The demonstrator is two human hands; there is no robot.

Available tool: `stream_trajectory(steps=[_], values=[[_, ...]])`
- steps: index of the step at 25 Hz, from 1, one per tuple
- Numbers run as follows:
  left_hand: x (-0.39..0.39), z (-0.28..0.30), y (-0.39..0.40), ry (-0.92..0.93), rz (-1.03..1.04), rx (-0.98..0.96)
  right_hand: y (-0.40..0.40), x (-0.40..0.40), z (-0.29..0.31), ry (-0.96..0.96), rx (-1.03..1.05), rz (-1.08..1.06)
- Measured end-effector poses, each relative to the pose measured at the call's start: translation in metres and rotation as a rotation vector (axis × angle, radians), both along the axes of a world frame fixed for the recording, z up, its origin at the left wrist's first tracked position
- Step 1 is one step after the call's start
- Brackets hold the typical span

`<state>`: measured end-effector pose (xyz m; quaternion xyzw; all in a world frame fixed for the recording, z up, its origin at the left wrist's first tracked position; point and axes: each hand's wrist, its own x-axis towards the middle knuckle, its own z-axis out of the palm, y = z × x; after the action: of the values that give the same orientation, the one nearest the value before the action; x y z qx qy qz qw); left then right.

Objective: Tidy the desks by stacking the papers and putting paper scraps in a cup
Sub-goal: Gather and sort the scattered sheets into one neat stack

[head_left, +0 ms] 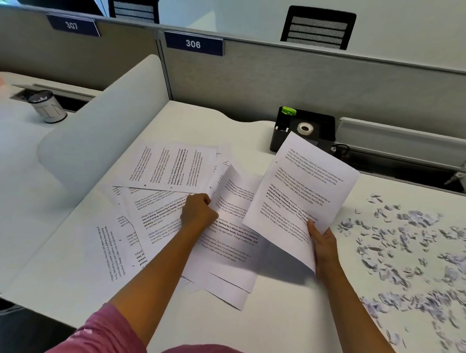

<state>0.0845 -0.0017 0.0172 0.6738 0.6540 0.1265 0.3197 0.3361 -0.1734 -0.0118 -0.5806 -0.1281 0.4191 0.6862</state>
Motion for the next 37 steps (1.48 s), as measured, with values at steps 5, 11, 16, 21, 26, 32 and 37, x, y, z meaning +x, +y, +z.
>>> stream_trajectory(steps=[5, 11, 16, 21, 26, 32, 37], values=[[-0.012, 0.015, -0.007, -0.112, -0.063, 0.118, 0.000, 0.001, -0.003, -0.029, -0.003, 0.001], [-0.044, 0.055, -0.004, -0.341, 0.059, 0.306, 0.004, 0.005, -0.010, -0.133, -0.080, 0.028], [-0.068, 0.085, 0.012, -0.376, 0.176, 0.550, 0.006, 0.002, -0.014, -0.347, -0.116, 0.162], [-0.083, 0.093, 0.023, -0.659, 0.288, 0.336, 0.005, -0.001, -0.017, -0.550, -0.186, 0.241], [-0.049, 0.058, 0.011, -0.806, 0.209, -0.036, 0.006, -0.002, -0.017, -0.598, -0.216, 0.257], [0.005, 0.008, -0.007, -0.704, 0.058, -0.263, 0.007, 0.000, -0.013, -0.576, -0.226, 0.260], [0.033, -0.006, -0.005, -0.532, -0.078, -0.197, 0.018, 0.001, -0.006, -0.389, -0.279, 0.216]])
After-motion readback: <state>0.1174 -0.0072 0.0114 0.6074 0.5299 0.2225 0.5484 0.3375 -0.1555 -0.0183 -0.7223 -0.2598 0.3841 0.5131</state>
